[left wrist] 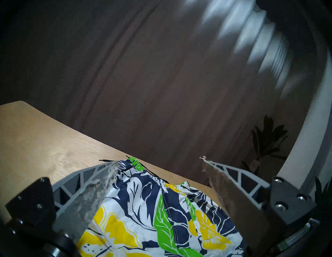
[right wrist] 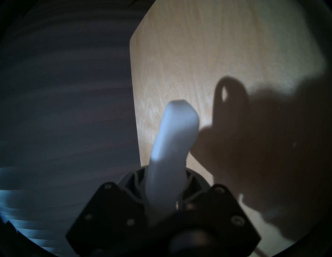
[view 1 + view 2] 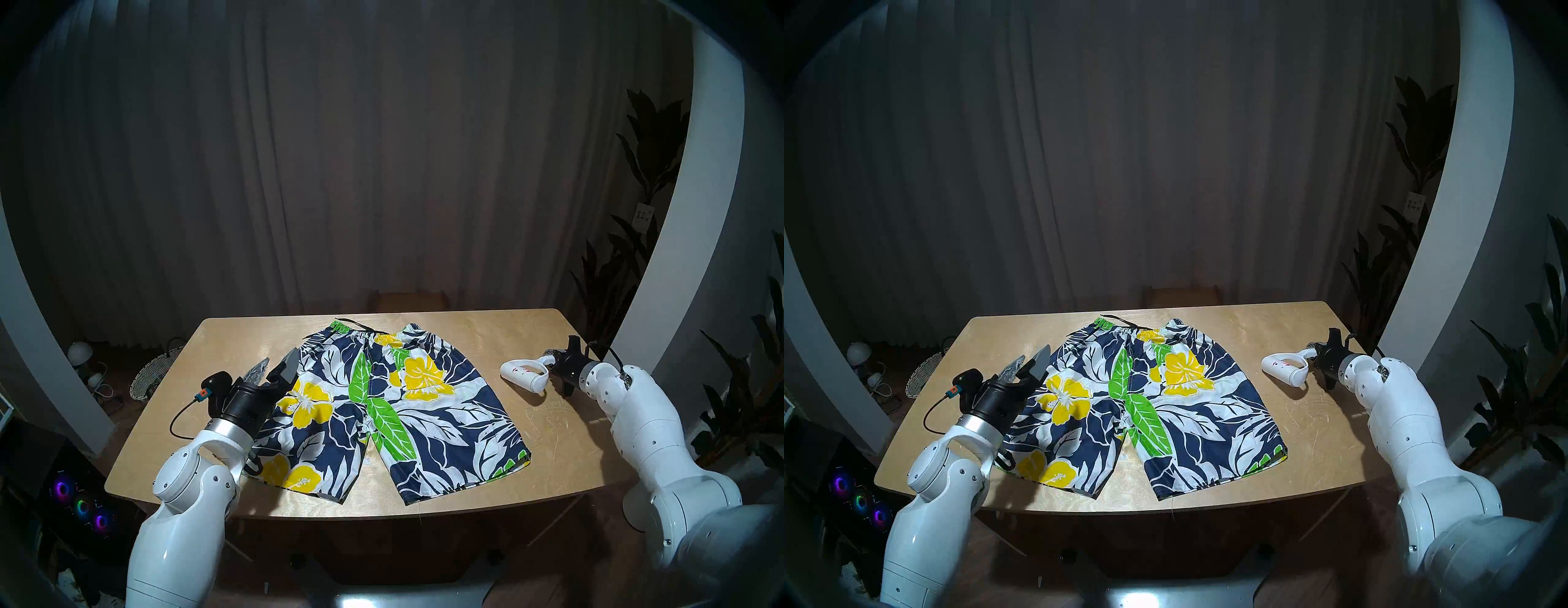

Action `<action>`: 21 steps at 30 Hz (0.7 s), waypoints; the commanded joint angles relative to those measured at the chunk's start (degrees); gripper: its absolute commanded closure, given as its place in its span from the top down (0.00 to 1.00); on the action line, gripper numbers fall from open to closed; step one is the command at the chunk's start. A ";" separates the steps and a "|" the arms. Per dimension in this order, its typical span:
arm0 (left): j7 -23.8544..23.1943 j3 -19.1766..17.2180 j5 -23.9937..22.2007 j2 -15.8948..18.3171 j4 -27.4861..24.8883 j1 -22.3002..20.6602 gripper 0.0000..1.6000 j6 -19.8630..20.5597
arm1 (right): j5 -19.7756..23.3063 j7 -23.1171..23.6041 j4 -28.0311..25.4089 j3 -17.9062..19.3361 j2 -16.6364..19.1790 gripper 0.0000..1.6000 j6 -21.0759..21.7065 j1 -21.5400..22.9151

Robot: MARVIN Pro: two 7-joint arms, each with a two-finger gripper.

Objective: Remove lint and debris from pants with a lint roller

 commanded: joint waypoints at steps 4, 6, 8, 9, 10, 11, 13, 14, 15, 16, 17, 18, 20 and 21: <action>7.73 2.09 12.41 -0.39 -0.23 -1.08 1.00 -5.66 | -1.70 5.77 2.12 -0.86 0.17 0.00 0.49 -0.06; 9.36 2.19 13.28 -0.88 -0.30 -1.16 1.00 -5.61 | -2.18 6.13 0.57 -0.99 0.36 0.00 -0.27 -1.43; 10.57 2.28 14.13 -1.12 -0.35 -1.15 1.00 -5.70 | -2.82 6.07 -1.68 -1.07 0.79 0.00 -1.30 -3.06; 11.34 2.20 14.12 -1.46 -0.42 -1.05 1.00 -5.59 | -3.47 5.79 -4.60 -0.94 1.03 0.00 -3.30 -5.09; 11.34 2.20 14.12 -1.46 -0.42 -1.05 1.00 -5.59 | -3.47 5.79 -4.60 -0.94 1.03 0.00 -3.30 -5.09; 11.60 2.20 14.26 -1.45 -0.46 -1.01 1.00 -5.61 | -3.20 5.75 -5.67 -0.68 1.10 0.00 -3.29 -5.97; 12.37 2.10 14.17 -1.82 -0.64 -0.89 1.00 -5.61 | -3.65 5.55 -7.24 -0.77 1.19 0.00 -4.25 -7.18; 12.68 1.99 14.03 -1.96 -0.70 -0.83 1.00 -5.48 | -3.15 5.04 -8.75 -0.33 1.02 0.00 -4.70 -8.41; 12.75 1.93 13.83 -2.06 -0.67 -0.79 1.00 -5.55 | -3.20 5.27 -8.38 -0.50 0.93 0.00 -4.54 -8.38; 13.01 1.89 13.79 -2.16 -0.69 -0.75 1.00 -5.52 | -2.89 5.25 -10.21 -0.02 0.77 0.00 -5.28 -9.95; 13.29 1.88 13.88 -2.27 -0.73 -0.72 1.00 -5.53 | -2.83 4.79 -10.88 0.05 0.62 0.00 -5.77 -10.43; 13.31 1.86 13.87 -2.27 -0.74 -0.69 1.00 -5.52 | -2.67 4.20 -11.23 0.11 0.44 0.00 -6.04 -10.74; 13.63 1.80 13.91 -2.38 -0.73 -0.65 1.00 -5.49 | -2.68 3.92 -12.57 0.63 0.08 0.00 -7.54 -12.10; 13.80 1.79 13.97 -2.44 -0.75 -0.63 1.00 -5.48 | -2.43 3.49 -13.82 1.04 -0.06 0.00 -8.02 -13.09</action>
